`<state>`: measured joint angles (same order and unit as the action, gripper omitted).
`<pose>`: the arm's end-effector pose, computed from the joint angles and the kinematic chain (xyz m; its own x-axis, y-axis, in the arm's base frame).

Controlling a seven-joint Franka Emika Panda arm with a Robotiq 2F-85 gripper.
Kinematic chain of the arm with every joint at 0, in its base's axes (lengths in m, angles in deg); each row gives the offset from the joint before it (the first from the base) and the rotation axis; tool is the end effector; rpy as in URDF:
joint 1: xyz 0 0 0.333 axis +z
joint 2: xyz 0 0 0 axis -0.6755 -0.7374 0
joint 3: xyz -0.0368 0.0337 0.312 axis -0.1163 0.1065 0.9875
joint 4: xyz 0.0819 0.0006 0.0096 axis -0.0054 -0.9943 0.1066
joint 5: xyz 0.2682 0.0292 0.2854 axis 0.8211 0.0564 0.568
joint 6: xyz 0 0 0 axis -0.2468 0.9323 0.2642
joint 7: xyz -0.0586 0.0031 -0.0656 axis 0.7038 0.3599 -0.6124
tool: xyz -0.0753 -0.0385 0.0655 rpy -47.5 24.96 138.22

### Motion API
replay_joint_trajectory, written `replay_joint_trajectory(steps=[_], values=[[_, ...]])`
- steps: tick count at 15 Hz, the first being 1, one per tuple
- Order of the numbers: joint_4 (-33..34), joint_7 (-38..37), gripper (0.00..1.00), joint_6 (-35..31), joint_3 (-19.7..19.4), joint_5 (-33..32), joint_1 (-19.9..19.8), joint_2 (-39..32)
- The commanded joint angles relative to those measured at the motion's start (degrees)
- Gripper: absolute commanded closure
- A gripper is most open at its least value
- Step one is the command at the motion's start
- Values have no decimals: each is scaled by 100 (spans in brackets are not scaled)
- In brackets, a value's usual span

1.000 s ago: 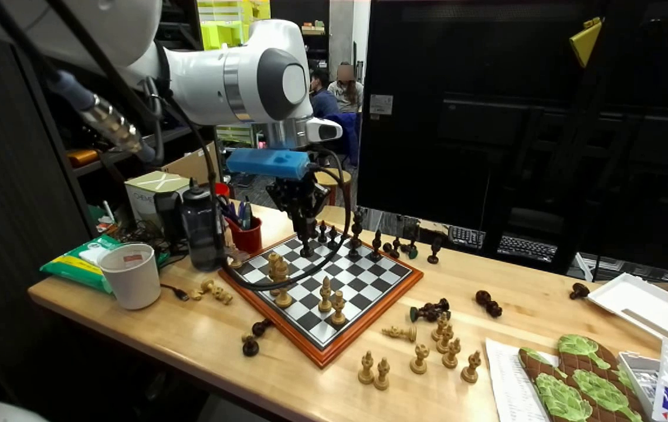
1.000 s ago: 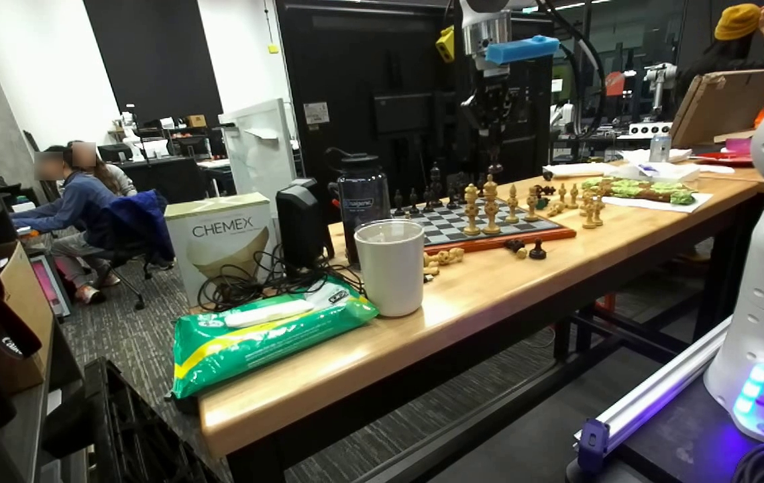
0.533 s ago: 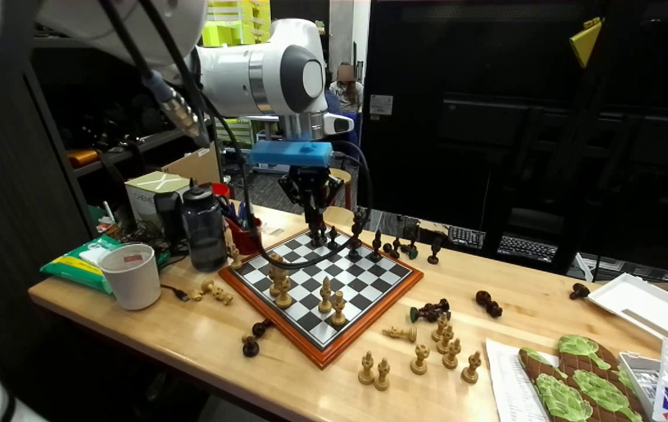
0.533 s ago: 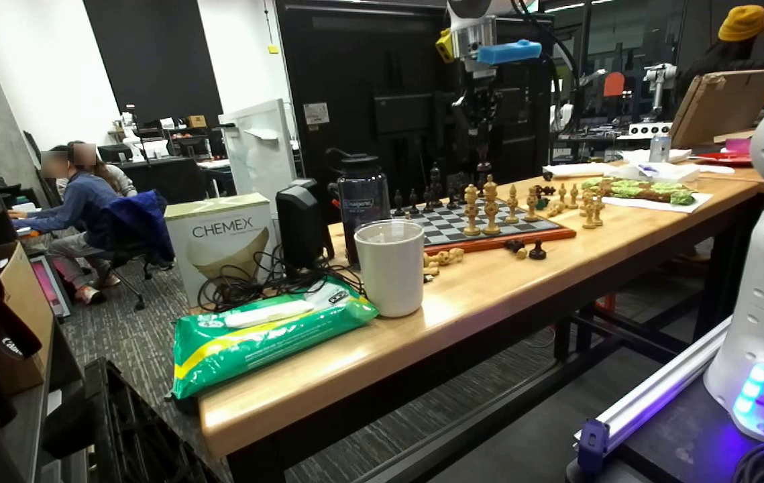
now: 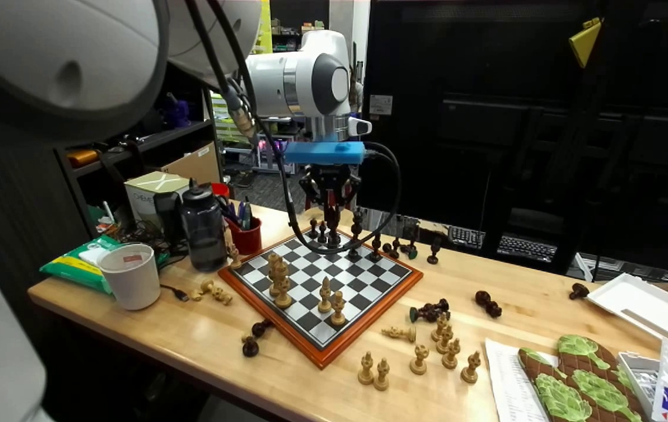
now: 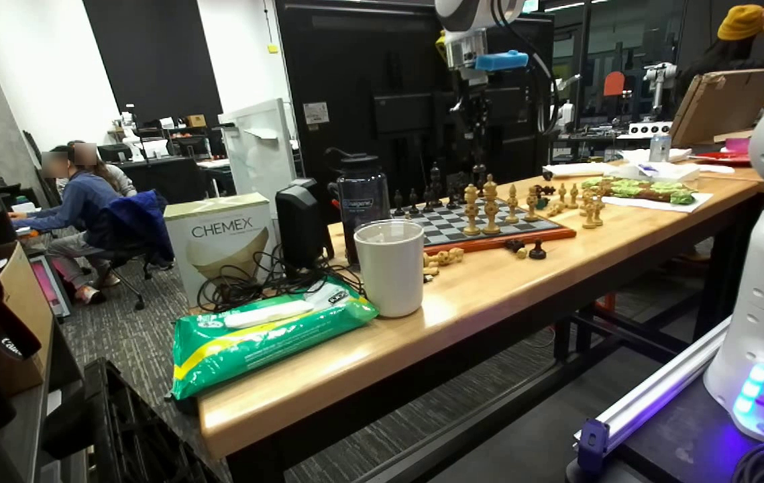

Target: Move the bishop to 8c

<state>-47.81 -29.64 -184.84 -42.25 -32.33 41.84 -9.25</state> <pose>0.5597 -0.0112 0.4885 0.9839 0.1771 -0.0258 0.1788 -0.9790 0.0982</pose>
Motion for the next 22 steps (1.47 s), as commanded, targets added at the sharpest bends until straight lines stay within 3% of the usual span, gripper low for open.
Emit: replay_joint_trajectory(steps=[1, 8, 9, 22], values=[[36, 5, 78, 28, -17, 1, 18, -20], [52, 9, 78, 51, -14, 2, 22, -23], [52, 9, 95, 52, -14, 2, 22, -23], [1437, 713, 95, 7, 239, 114, 205, -1187]])
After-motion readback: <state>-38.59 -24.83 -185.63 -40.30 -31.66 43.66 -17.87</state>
